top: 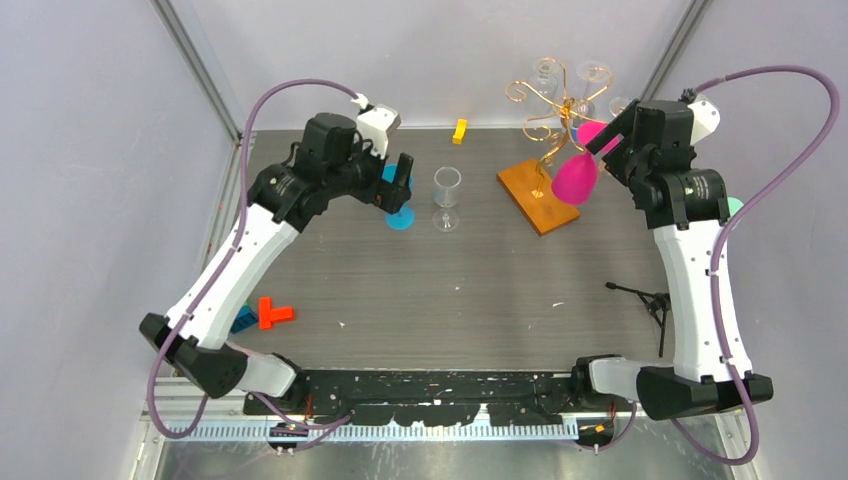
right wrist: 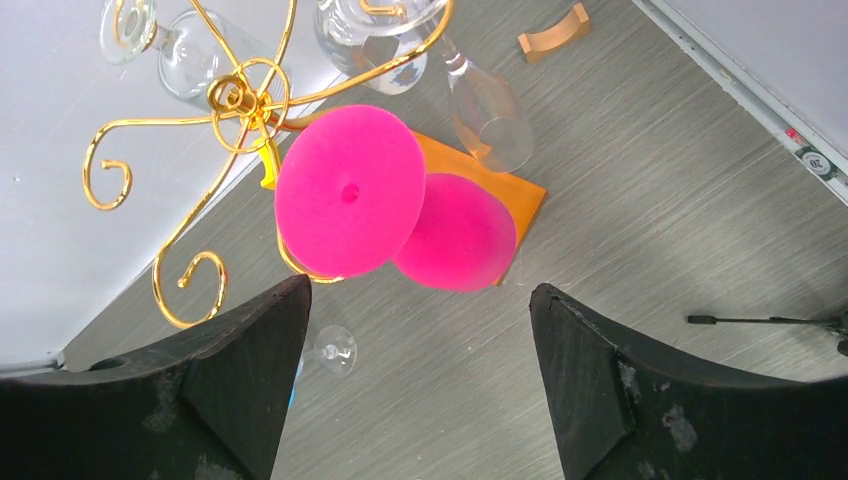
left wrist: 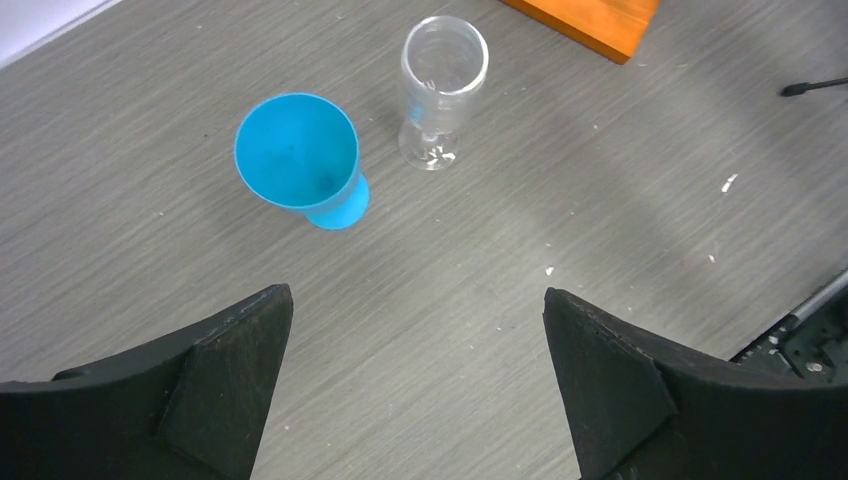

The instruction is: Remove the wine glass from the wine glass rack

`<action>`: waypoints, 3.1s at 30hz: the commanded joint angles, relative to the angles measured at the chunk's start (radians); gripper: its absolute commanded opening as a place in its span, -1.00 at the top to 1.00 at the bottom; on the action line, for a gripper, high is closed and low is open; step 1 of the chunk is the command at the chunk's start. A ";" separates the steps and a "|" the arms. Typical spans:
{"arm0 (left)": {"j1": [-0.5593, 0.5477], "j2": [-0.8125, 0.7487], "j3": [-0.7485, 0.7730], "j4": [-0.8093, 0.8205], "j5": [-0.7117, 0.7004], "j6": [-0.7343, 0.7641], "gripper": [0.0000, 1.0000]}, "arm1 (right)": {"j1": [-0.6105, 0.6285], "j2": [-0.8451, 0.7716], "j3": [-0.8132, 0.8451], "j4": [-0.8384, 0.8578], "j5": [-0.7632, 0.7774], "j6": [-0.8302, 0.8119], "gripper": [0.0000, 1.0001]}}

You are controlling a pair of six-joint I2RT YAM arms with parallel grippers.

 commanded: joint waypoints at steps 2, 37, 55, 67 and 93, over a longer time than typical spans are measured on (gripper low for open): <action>0.007 -0.126 -0.105 0.123 0.056 -0.070 -0.99 | -0.095 0.032 0.059 0.061 -0.110 -0.031 -0.70; 0.007 -0.364 -0.375 0.153 0.062 -0.140 -0.99 | -0.248 0.020 -0.191 0.349 -0.376 0.117 0.67; 0.007 -0.374 -0.383 0.151 0.051 -0.131 -0.99 | -0.248 -0.126 -0.297 0.504 -0.433 0.280 0.99; 0.008 -0.382 -0.389 0.152 0.044 -0.123 -0.99 | -0.248 -0.145 -0.331 0.540 -0.486 0.344 0.99; 0.008 -0.400 -0.384 0.143 0.020 -0.112 -0.99 | -0.248 -0.002 -0.293 0.737 -0.504 0.336 0.99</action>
